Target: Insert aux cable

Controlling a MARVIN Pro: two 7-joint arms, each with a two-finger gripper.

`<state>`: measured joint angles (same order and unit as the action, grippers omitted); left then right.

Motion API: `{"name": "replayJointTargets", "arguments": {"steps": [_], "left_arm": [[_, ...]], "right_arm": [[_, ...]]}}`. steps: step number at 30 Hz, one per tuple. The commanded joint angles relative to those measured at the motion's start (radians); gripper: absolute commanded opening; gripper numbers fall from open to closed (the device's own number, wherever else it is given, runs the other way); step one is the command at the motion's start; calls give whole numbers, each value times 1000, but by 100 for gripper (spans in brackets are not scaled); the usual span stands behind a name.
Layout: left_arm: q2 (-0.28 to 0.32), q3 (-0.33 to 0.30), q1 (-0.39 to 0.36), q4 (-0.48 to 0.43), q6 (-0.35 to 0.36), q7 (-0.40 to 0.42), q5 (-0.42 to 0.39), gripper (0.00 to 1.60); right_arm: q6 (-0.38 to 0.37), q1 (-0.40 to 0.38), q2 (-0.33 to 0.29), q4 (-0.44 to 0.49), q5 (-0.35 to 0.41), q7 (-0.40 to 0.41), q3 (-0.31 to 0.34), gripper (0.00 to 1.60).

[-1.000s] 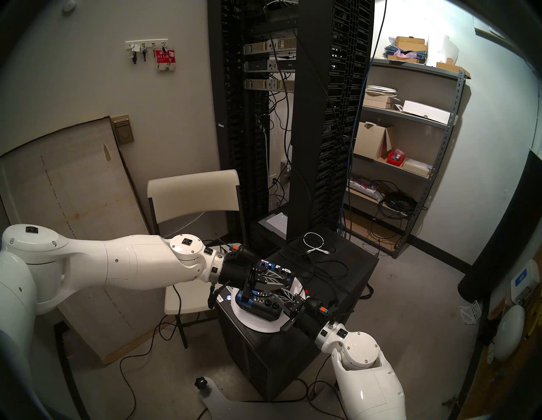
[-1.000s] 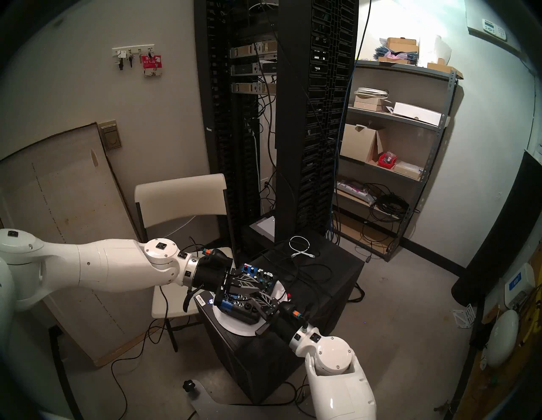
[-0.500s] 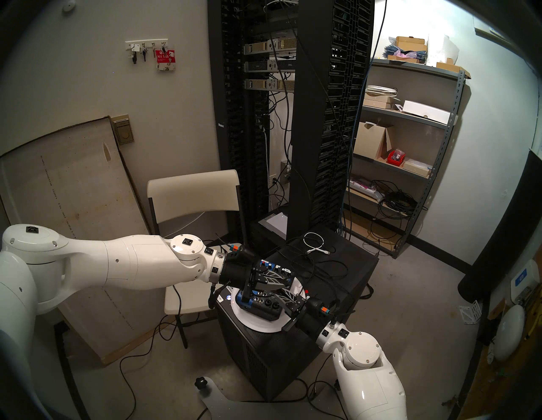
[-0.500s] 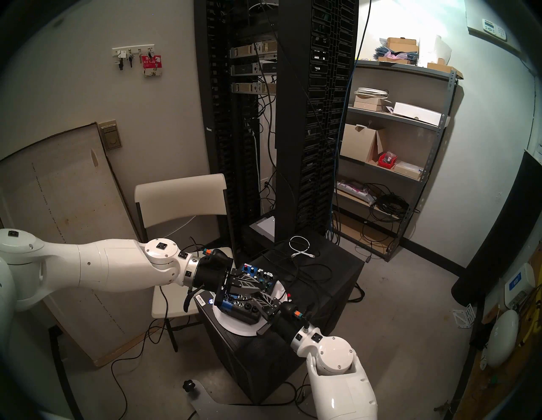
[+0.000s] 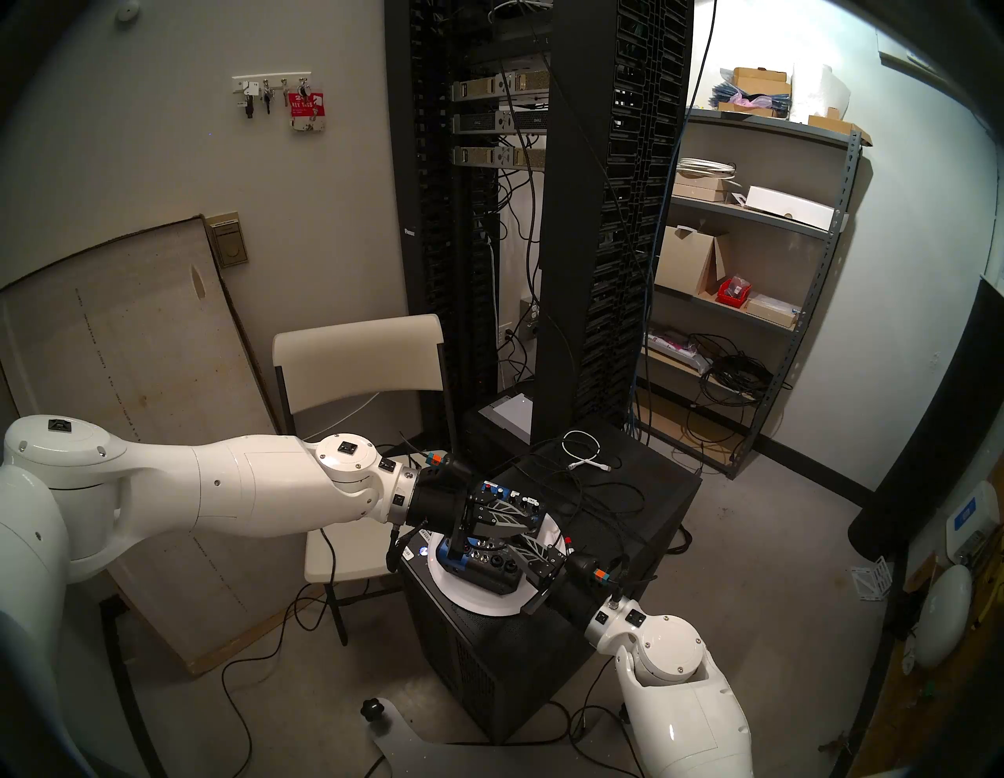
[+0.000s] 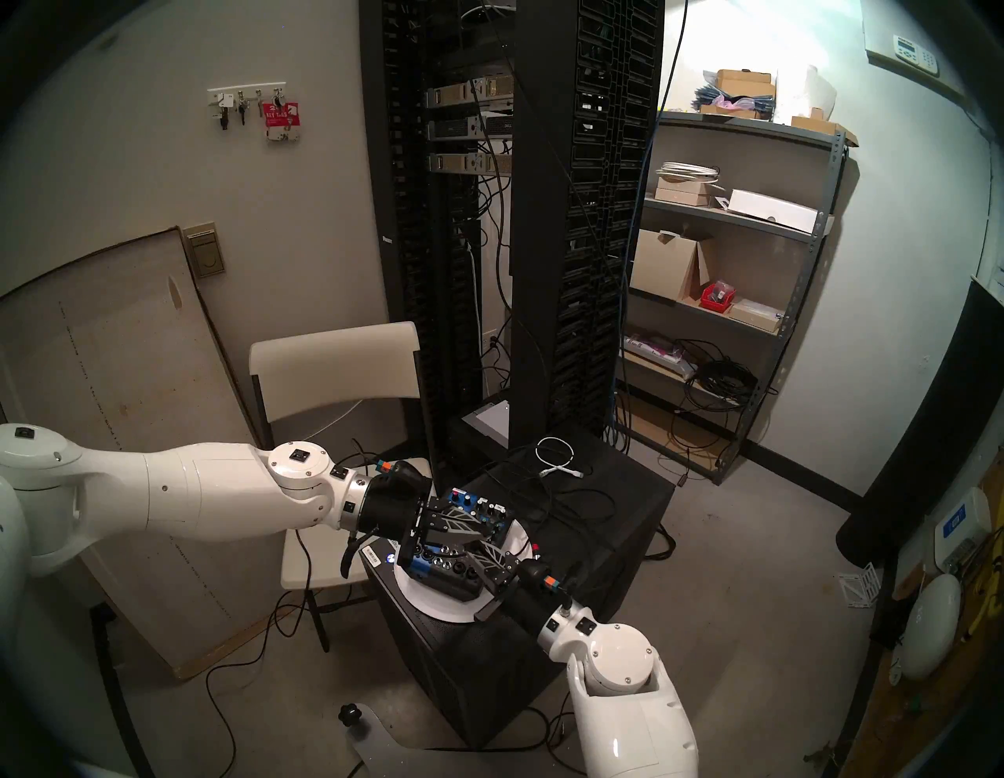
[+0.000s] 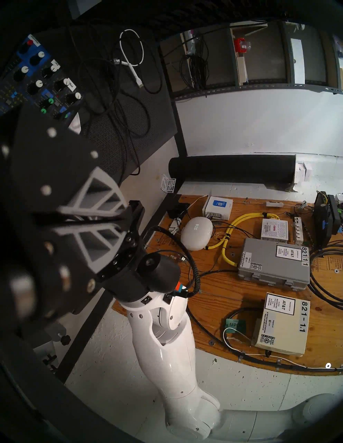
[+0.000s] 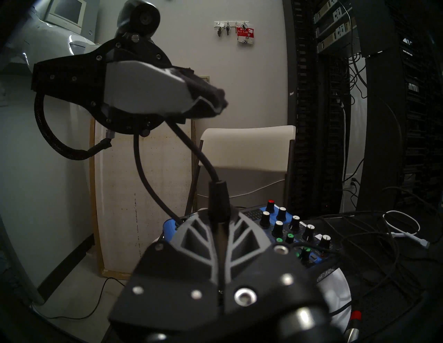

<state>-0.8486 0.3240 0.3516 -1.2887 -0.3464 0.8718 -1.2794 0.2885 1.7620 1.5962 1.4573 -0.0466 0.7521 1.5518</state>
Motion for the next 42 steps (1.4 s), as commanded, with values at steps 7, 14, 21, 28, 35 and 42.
{"name": "replayJointTargets", "arguments": {"steps": [7, 14, 21, 28, 35, 42], "left_arm": [[4, -11, -18, -3, 1, 2, -2, 0], [2, -10, -20, -1, 0, 5, 0, 0], [2, -10, -22, -2, 3, 4, -1, 0], [3, -10, -20, -4, 3, 0, -2, 0], [5, -6, -20, -6, 2, -2, 0, 0], [5, -4, -21, -8, 4, -3, 0, 0]], "right_arm": [[-8, 5, 3, 25, 17, 8, -8, 0], [-11, 9, 2, 34, 16, 3, -12, 0], [-8, 6, 3, 25, 12, 2, -7, 0], [19, 5, 1, 9, 21, -10, -13, 0], [56, 37, 1, -2, 38, -18, -14, 0], [73, 45, 0, -15, 47, -21, -18, 0]]}}
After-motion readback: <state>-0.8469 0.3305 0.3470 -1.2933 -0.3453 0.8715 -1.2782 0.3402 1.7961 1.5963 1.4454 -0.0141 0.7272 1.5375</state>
